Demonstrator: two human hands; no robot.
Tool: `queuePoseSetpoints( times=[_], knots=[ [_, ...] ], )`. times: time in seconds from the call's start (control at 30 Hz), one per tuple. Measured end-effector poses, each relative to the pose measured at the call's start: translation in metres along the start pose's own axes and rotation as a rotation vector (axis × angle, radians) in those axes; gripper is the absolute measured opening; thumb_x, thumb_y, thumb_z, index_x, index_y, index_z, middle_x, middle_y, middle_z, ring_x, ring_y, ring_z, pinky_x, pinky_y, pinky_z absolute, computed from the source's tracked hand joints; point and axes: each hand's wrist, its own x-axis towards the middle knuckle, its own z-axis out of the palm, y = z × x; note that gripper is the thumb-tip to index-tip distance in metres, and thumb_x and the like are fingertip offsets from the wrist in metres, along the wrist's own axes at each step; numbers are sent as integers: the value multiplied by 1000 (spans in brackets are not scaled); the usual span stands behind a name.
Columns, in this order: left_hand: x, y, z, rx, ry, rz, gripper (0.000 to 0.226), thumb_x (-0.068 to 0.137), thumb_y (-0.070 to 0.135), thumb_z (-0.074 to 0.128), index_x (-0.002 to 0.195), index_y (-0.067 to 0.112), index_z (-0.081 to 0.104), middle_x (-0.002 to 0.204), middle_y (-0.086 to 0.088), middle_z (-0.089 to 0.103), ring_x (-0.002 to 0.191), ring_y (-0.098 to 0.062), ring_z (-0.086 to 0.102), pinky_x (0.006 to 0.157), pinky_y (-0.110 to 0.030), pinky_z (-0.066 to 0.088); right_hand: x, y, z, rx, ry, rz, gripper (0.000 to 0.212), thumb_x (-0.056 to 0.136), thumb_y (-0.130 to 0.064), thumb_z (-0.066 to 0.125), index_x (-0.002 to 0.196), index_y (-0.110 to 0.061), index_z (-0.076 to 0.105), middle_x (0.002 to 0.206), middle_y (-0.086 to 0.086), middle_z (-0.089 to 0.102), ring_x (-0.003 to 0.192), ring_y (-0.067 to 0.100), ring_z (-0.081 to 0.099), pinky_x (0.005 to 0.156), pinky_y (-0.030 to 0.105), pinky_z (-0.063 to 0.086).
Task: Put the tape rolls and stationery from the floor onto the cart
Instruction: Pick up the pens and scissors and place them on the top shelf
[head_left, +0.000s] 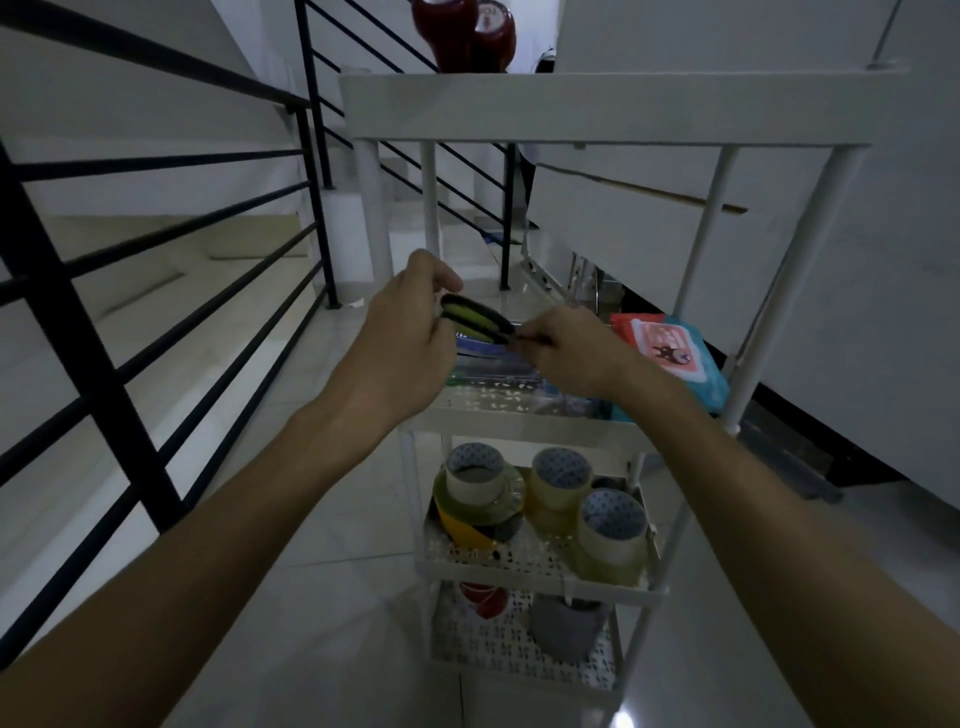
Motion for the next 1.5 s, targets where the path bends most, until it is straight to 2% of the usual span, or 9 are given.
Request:
queuePoseSetpoints(
  times=[0.1,0.17,0.3,0.4,0.7,0.9,1.07,1.2,1.5],
  knots=[
    [2,4,-5,103,13,45,32,101,-1,43,125,18,52,122,-1,57,111,-12,55,73,-4,42,-2,-2,5,-101,-169,-15,28,104,-23,52,114,-12,76,105,7,70,98,23,64,85,31,50],
    [7,2,-6,178,-117,58,37,102,-1,44,130,17,59,125,-4,62,109,-13,58,71,-6,45,-4,-8,11,-133,-220,-33,28,102,-20,52,117,-15,76,114,8,72,105,23,65,95,37,52],
    [11,-4,-3,424,-445,66,33,101,19,60,134,19,65,129,-6,66,109,-16,62,81,-22,46,-4,-14,18,-142,-206,-14,33,98,-12,54,123,-16,75,112,8,75,98,20,66,86,30,52],
    [16,-10,3,503,-535,46,30,95,26,71,124,22,73,123,-6,70,106,-17,67,86,-27,54,1,-11,21,-127,-106,-13,32,92,-12,65,122,-17,75,110,5,76,92,13,65,74,17,48],
    [42,-12,28,509,-478,-102,36,94,15,68,130,19,68,132,-10,64,114,-26,64,92,-35,54,-2,-1,24,-6,-47,-7,14,87,-15,78,99,-20,82,101,0,79,96,12,70,94,32,58],
    [55,-10,46,705,-516,-60,32,92,10,70,123,9,69,126,-16,64,109,-31,66,91,-39,55,-7,1,29,56,55,23,14,84,-19,82,98,-20,82,102,4,78,94,14,70,78,15,53],
    [63,-7,39,813,-562,59,27,91,10,71,116,18,72,121,-11,63,95,-26,63,73,-33,45,-7,1,32,68,89,52,17,81,-18,85,97,-14,82,99,7,79,91,17,72,87,34,61],
    [66,-3,37,840,-565,112,25,90,6,71,114,14,74,121,-12,62,85,-25,59,71,-31,43,-10,1,33,84,155,42,17,78,-15,87,93,-11,83,93,8,79,85,18,73,83,33,60],
    [65,0,36,882,-540,128,24,91,2,67,113,9,74,122,-16,61,102,-34,66,75,-34,45,-10,-5,33,133,113,54,11,79,-14,85,90,-14,84,90,5,80,83,14,72,82,26,59]
  ],
)
